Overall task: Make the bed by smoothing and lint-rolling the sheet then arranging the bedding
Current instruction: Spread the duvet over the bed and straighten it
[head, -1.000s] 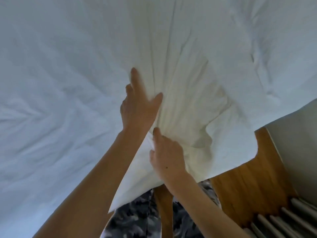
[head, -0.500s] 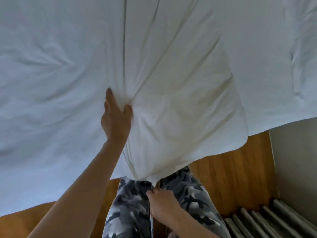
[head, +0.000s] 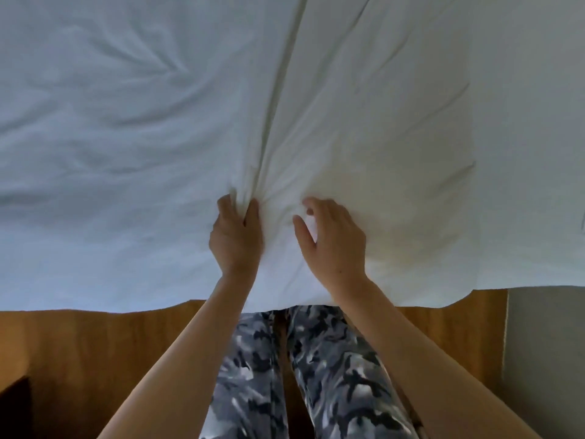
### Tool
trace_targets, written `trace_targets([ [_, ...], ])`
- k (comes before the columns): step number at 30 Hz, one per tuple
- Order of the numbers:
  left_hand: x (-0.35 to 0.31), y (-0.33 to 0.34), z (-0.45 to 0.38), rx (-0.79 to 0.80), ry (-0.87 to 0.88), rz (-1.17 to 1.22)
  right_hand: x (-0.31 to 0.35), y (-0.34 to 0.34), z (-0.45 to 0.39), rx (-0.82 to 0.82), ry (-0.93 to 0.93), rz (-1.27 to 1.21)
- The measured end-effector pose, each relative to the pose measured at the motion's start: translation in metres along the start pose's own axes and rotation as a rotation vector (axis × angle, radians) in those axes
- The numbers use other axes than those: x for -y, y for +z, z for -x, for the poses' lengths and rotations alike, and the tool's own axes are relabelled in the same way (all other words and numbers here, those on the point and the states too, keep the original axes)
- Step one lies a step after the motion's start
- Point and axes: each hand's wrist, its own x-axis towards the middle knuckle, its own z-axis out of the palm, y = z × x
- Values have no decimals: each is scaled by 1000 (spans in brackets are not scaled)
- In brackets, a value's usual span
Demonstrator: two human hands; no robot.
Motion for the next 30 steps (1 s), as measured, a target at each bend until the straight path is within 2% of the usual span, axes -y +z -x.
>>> trace_targets([
  [7,22,-1,1,27,-62,120,62,37,-108,279,373,-5],
  [11,43,-3,9,143,-47,161,73,66,-127,248,467,2],
  [15,71,-11,19,319,-45,282,83,75,-123,205,462,-106],
  [19,92,-38,14,241,100,272,104,76,-118,192,458,-227],
  [22,117,-53,-2,165,129,205,126,89,-113,214,465,-271],
  [27,150,-52,-9,124,174,17,140,108,-98,293,410,-45],
  [30,155,-47,14,110,93,45,133,105,-67,303,271,64],
])
